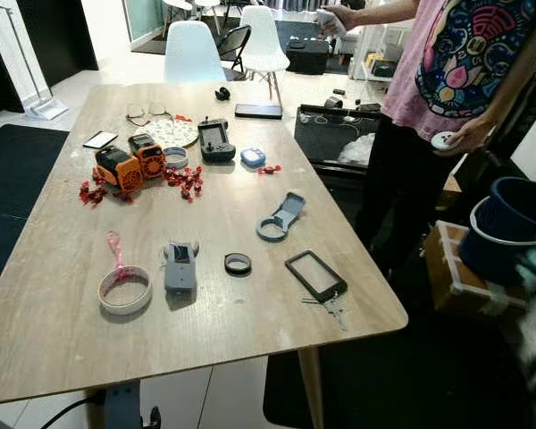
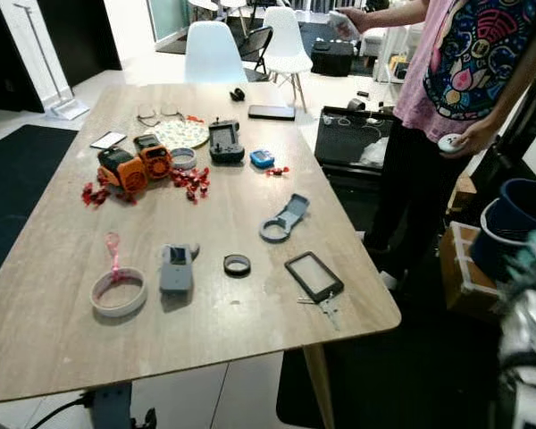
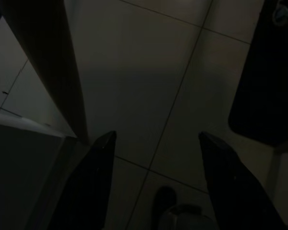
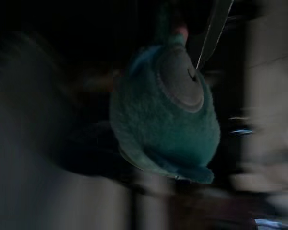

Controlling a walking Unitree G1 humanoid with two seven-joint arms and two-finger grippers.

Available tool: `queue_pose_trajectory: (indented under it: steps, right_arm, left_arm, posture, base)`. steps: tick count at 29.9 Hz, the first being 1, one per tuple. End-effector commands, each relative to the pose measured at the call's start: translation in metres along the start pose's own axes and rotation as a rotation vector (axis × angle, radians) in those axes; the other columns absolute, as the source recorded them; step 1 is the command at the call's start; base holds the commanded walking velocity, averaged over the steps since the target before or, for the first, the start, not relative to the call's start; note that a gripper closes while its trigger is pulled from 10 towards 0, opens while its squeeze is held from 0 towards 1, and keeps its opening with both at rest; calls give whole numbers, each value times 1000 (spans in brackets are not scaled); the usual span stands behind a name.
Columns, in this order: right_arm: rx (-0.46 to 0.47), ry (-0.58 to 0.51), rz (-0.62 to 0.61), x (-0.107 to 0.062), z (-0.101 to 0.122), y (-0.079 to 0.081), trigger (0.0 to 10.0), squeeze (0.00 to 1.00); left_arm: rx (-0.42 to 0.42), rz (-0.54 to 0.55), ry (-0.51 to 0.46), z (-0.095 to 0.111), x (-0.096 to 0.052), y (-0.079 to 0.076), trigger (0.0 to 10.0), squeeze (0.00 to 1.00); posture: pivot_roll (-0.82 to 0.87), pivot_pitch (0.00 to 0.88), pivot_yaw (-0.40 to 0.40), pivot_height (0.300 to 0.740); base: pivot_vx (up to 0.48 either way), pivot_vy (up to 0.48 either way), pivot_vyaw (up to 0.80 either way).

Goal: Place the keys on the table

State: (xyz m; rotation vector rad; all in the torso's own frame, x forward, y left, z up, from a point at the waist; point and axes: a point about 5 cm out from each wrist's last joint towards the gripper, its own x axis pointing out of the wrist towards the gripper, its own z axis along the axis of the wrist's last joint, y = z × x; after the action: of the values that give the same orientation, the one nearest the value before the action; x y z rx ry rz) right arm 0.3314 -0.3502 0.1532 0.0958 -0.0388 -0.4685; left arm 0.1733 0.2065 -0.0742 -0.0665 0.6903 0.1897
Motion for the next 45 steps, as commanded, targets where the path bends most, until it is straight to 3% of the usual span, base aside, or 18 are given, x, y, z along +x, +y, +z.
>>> queue_pose_trajectory:
  steps: [1,2,5,6,7,9,12,15,20,27,31,34,45]
  right_arm:
    - [-22,22,160,2,-1,28,10000,0]
    - [-22,22,160,2,-1,28,10000,0]
    - [-49,45,503,-3,-3,100,10000,0]
    - [-64,54,586,-7,-6,116,10000,0]
    - [-64,54,586,-7,-6,116,10000,0]
    - [-85,71,721,-17,-13,141,10000,0]
    - [-90,76,754,-20,-15,147,10000,0]
    - [-144,115,954,-40,-32,173,10000,0]
    - [-264,156,1098,-55,-46,181,10000,0]
    - [-313,171,1202,-62,-47,184,10000,0]
    - [-369,177,1382,-78,-50,188,10000,0]
    - [-388,179,1448,-84,-49,188,10000,0]
    - [-399,225,1528,-92,-46,180,10000,0]
  left_arm:
    - [18,5,12,-2,-1,4,10000,0]
    - [18,5,12,-2,-1,4,10000,0]
    - [12,11,11,-3,-1,5,10000,0]
    - [11,13,11,-3,-2,6,10000,0]
    - [11,13,11,-3,-2,6,10000,0]
    - [9,15,11,-3,-2,6,10000,0]
    - [8,15,11,-3,-2,7,10000,0]
    - [4,17,10,-4,-2,7,10000,0]
    - [0,14,5,-4,-3,7,10000,0]
    - [-1,12,4,-3,-2,8,10000,0]
    - [-5,5,5,-4,-2,7,10000,0]
    - [-7,2,6,-4,-2,6,10000,0]
    - [-6,-7,11,-6,-3,6,10000,0]
  posture:
    - [69,23,-45,740]
    - [69,23,-45,740]
    - [72,24,-49,740]
    - [74,24,-49,740]
    - [74,24,-49,740]
    - [75,26,-49,740]
    - [76,27,-50,740]
    - [80,28,-50,740]
    - [79,29,-49,740]
    - [75,31,-47,740]
    - [74,29,-49,740]
    - [74,30,-50,740]
    - [72,22,-50,740]
  base:
    - [0,0,0]
    - [0,0,0]
    - [0,0,0]
    - [0,0,0]
    - [0,0,0]
    - [0,0,0]
    - [0,0,0]
    - [0,0,0]
    - [0,0,0]
    - [0,0,0]
    - [0,0,0]
    - [0,0,0]
    - [0,0,0]
